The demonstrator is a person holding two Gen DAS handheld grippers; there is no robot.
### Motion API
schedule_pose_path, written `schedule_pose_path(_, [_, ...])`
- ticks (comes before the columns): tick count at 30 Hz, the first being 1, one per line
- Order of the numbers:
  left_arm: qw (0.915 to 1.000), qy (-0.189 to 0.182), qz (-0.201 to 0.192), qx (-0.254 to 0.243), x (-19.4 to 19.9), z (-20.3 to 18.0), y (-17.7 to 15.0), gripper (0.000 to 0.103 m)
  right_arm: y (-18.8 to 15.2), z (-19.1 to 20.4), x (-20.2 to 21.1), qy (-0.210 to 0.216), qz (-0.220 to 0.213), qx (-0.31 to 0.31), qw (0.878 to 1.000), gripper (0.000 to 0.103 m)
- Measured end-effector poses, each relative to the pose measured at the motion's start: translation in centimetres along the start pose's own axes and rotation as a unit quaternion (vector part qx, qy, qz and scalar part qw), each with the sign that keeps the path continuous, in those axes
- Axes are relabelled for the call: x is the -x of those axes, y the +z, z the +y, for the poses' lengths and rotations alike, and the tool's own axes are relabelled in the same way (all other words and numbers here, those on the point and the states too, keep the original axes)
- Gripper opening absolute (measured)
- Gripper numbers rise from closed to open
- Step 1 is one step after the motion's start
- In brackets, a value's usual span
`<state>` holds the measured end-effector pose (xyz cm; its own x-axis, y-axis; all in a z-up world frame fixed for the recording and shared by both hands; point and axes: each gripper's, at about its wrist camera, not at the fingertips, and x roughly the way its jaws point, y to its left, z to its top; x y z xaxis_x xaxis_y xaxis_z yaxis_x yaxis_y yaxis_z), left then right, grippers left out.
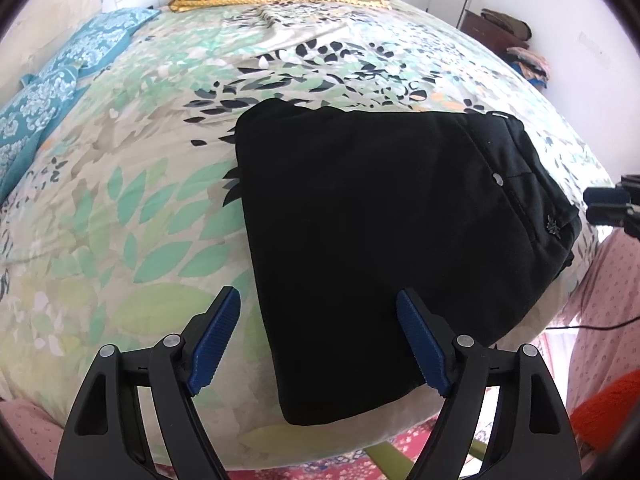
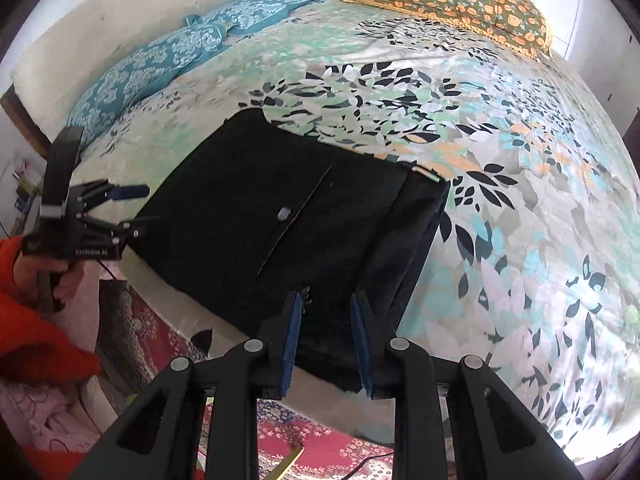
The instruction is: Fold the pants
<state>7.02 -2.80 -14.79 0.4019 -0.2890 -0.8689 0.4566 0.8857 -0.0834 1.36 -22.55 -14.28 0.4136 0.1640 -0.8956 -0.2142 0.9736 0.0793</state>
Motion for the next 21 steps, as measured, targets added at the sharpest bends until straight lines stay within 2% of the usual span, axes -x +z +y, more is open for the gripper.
schedule_pose_path(3, [1.0, 0.007, 0.0, -0.007, 0.0, -0.1, 0.0, 0.083, -1.6, -0.1, -2.6, -0.01, 0.031, -0.019, 0.999, 0.027])
schedule_pose_path(5, [0.9999, 0.011, 0.0, -0.012, 0.1, -0.2, -0.2, 0.084, -2.0, -0.4, -3.2, -0.011, 0.026, -0.033, 0.999, 0.027])
schedule_pose_path(12, [0.9997, 0.019, 0.001, -0.018, 0.0, -0.3, -0.1, 0.086, -2.5, 0.0, -3.0, -0.025, 0.023, -0.033, 0.999, 0.028])
schedule_pose_path(17, [0.9999, 0.012, 0.004, -0.01, 0.2, 0.2, -0.3, 0.087, -2.9, 0.1, -2.6, -0.027, 0.026, -0.037, 0.999, 0.029])
schedule_pose_path(21, [0.9999, 0.005, 0.008, 0.007, 0.2, 0.8, -0.4, 0.088, -3.3, -0.1, -2.9, -0.018, 0.052, -0.049, 0.997, 0.033])
